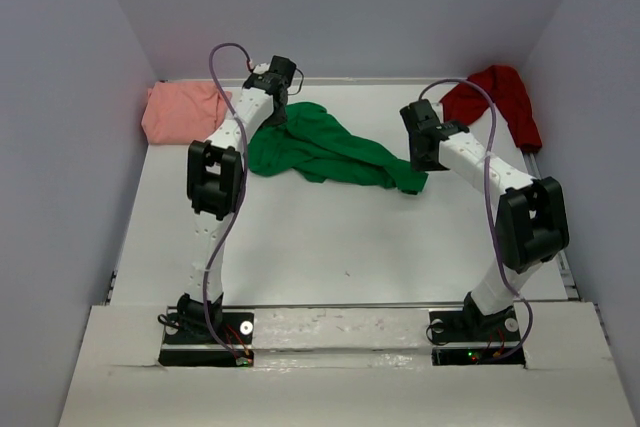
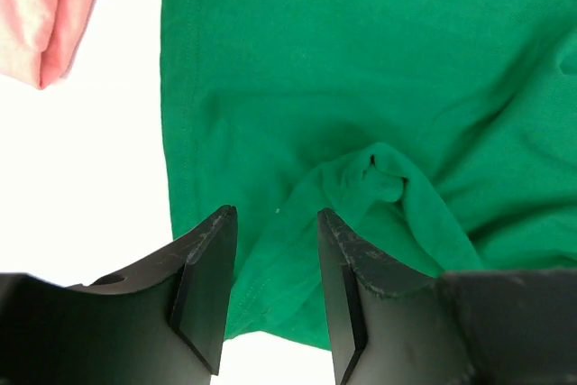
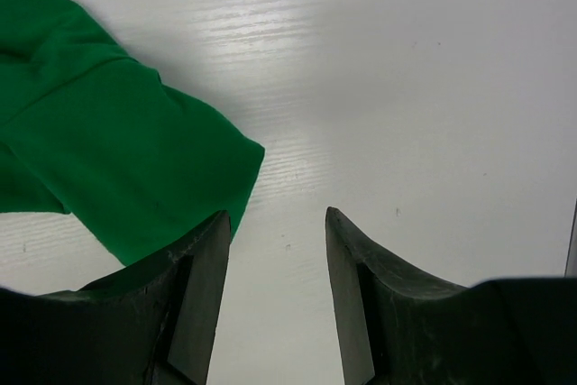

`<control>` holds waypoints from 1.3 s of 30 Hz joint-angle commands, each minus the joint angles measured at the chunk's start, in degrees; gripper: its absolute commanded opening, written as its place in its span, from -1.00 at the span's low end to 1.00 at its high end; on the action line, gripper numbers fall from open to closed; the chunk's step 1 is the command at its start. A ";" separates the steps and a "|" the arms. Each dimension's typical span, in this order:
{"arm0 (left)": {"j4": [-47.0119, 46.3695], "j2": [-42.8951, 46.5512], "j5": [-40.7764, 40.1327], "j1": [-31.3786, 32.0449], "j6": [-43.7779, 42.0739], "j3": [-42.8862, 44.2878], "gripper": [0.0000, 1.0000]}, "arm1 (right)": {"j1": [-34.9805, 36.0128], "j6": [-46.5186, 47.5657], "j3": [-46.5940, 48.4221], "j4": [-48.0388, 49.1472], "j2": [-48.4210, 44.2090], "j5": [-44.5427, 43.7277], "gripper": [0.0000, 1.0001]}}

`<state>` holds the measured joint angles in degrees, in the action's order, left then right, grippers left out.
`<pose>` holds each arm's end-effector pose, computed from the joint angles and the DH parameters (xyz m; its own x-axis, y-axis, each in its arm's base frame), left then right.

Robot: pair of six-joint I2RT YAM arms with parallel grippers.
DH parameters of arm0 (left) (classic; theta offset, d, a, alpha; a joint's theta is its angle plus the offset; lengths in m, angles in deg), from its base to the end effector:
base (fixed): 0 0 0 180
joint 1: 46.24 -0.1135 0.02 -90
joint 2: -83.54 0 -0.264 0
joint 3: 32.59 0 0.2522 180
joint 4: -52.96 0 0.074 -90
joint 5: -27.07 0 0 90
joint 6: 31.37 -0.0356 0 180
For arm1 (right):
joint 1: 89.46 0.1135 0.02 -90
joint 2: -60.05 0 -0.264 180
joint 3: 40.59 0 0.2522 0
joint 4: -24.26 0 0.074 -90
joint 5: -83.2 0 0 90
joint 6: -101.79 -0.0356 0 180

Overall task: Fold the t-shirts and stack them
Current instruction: Flatten the tshirt out

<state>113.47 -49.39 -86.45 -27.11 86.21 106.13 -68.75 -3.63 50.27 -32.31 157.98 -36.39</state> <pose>0.4887 -0.1545 0.2452 -0.7219 -0.1989 -0.6628 -0.2838 0.9587 0.0213 0.3367 0.1085 0.2499 -0.8352 -0.0686 -0.5457 0.1241 0.9431 -0.3085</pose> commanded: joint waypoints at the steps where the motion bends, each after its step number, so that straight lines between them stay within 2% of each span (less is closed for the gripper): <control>1: -0.86 4.78 0.24 1.08 -0.68 -1.92 0.01 | 0.47 -1.28 -2.29 2.72 -3.79 3.03 0.04; 9: -1.83 5.48 0.33 2.22 -0.24 -3.33 0.01 | 1.61 -1.89 -3.80 4.05 -1.08 7.25 0.06; 18: -1.57 4.43 0.68 2.31 -0.06 -3.24 0.01 | 2.85 -3.12 -5.47 6.33 1.91 8.23 0.06; 24: -1.74 4.95 0.41 2.31 -0.15 -4.03 0.01 | 2.85 -4.00 -5.38 7.82 5.51 9.28 -0.07; 29: -1.48 5.39 -0.03 2.40 0.29 -4.38 0.01 | 2.85 -4.44 -5.38 8.44 7.19 8.41 -1.00; 33: -1.83 6.44 -0.11 2.83 0.90 -5.17 -0.03 | 2.85 -4.36 -5.03 8.44 5.53 6.12 -1.00; 35: -1.74 7.41 -0.20 3.10 1.34 -5.78 -0.35 | 2.85 -3.92 -3.37 7.83 4.47 4.46 -1.00; 37: -2.09 8.29 -0.29 3.28 2.13 -6.75 -1.00 | 2.85 -3.57 -1.97 6.52 3.77 3.40 -1.00; 39: -2.97 10.40 -1.25 3.54 2.57 -8.15 -1.00 | 2.85 -3.21 -0.20 5.63 2.10 1.99 -1.00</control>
<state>111.46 -47.44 -85.65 -24.44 87.28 100.26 -66.46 -7.21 45.11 -26.47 165.15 -29.52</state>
